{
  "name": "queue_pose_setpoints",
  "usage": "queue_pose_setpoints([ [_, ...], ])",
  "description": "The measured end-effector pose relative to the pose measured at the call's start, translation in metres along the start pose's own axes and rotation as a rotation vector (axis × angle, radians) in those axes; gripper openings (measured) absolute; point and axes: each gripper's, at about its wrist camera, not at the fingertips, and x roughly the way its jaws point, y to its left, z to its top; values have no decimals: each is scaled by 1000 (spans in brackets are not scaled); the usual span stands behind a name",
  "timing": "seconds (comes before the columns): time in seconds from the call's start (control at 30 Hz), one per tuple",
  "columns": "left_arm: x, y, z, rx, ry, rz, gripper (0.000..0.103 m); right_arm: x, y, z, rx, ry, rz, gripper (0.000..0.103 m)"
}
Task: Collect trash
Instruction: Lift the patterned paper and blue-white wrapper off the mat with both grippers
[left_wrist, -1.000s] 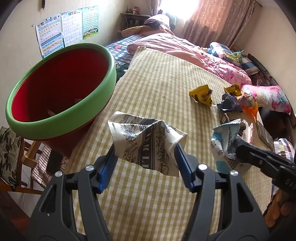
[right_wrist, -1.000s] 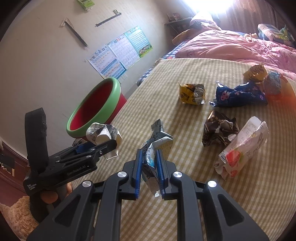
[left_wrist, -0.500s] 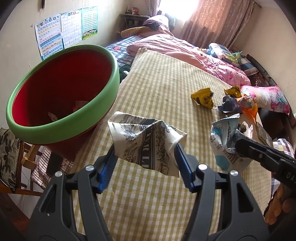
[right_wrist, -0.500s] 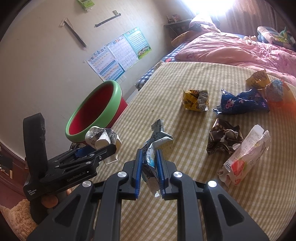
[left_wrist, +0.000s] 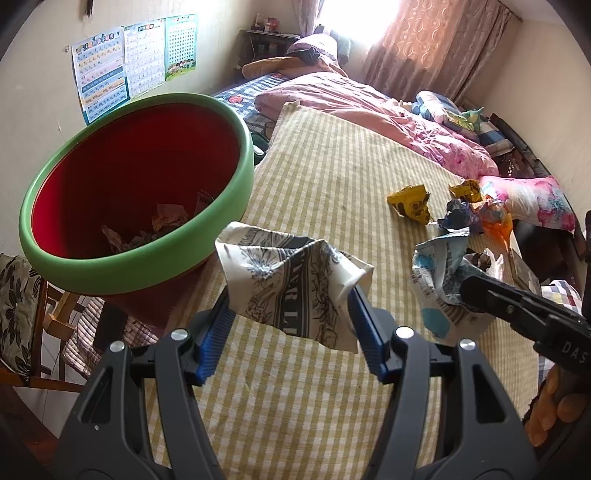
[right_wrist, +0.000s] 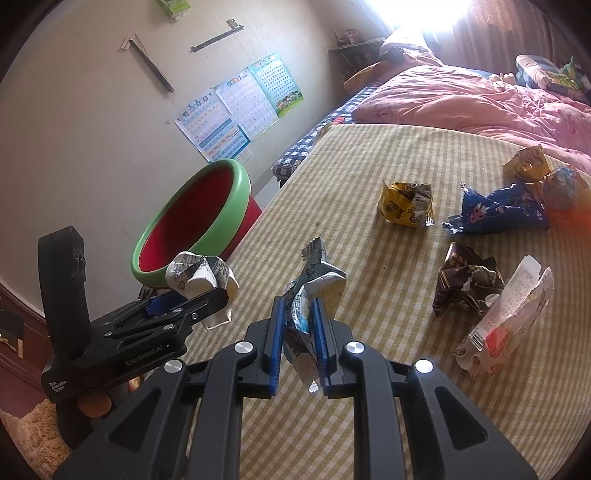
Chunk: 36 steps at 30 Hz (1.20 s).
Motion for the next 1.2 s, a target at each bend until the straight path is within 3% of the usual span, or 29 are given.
queue_pose_setpoints([
  [0.47,-9,6,10,25,-27,-25,59,7,8,4,11,-4,-10,16],
  [1.2,-16,48,34,-6,-70,-5,59,25,22,13,20,1,-28,17],
])
